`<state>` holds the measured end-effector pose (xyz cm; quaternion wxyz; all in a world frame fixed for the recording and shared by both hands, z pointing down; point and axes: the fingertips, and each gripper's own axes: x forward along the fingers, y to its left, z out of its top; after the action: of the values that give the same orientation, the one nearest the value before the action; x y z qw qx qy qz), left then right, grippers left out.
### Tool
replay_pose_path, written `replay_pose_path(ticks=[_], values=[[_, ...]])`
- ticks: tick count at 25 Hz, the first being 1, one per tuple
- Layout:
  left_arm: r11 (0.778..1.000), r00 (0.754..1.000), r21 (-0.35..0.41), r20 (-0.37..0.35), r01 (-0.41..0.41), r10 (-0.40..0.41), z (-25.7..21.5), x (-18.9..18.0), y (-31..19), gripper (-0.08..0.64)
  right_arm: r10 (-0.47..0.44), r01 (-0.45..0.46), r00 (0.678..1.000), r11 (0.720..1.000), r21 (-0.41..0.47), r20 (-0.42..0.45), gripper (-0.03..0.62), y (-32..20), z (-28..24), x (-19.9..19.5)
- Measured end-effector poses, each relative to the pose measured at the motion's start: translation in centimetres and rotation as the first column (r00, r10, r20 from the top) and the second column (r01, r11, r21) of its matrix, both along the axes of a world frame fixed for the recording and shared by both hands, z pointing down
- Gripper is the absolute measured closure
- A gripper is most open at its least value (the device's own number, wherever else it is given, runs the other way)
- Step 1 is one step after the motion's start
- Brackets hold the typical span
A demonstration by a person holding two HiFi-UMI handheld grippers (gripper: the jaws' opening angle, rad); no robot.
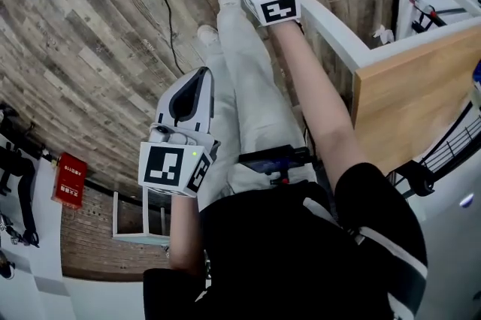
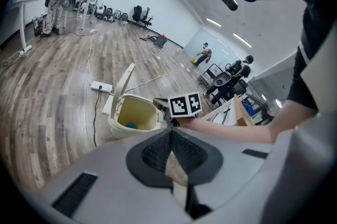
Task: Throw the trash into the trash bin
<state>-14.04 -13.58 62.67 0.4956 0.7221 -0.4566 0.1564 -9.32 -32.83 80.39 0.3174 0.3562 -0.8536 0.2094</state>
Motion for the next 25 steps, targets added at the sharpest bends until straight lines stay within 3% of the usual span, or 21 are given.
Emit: replay_pose_path(ticks=[4, 10, 14, 21, 25], values=[[0.992, 0.997, 0.116, 0.059, -0.052, 0.046, -4.4, 0.4, 0.2, 0.563, -0.007, 0.003, 0.998, 0.999, 0.053, 0.067, 0.594, 0.8, -7.7, -0.1], [0.953, 0.994, 0.296, 0.103, -0.066, 0.037, -14.8, -0.4, 0.9, 0.563, -0.072, 0.055, 0.993, 0.981, 0.185, 0.089, 0.594, 4.3, -23.2, -0.1], [0.877, 0.984, 0.462, 0.166, -0.130, 0.059, -21.5, -0.4, -0.2, 0.563, -0.107, 0.070, 0.989, 0.945, 0.320, 0.099, 0.594, 5.2, -33.9, 0.9], [0.731, 0.974, 0.664, 0.227, -0.156, 0.002, -34.3, -0.1, 1.2, 0.563, -0.147, -0.012, 0.938, 0.891, 0.454, 0.313, 0.594, 12.3, -50.9, 3.9], [0.656, 0.949, 0.724, 0.312, -0.214, -0.035, -37.7, -1.6, 2.3, 0.563, -0.251, 0.045, 0.928, 0.810, 0.584, 0.276, 0.594, 16.4, -57.0, 2.0]])
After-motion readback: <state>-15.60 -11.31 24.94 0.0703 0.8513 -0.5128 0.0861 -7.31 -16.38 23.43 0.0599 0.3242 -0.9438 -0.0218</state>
